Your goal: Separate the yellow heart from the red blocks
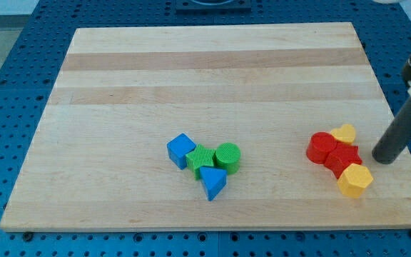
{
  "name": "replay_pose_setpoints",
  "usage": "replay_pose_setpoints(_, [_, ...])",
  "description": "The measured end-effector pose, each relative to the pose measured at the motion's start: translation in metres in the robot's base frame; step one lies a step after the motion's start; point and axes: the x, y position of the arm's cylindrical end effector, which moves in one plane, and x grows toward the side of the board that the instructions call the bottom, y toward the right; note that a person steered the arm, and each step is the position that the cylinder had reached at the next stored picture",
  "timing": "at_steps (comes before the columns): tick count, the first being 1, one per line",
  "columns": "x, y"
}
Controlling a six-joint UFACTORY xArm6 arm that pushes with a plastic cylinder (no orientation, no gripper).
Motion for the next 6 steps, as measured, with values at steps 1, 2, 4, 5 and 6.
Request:
replay_pose_setpoints(1, [0.0,-0.017])
replay_pose_setpoints(2, [-0.002,-0.021])
replay_pose_setpoints(4, [-0.029,-0.038])
replay_pose_setpoints(5, [-0.042,-0.055])
replay_pose_setpoints(6, [-0.061,-0.074])
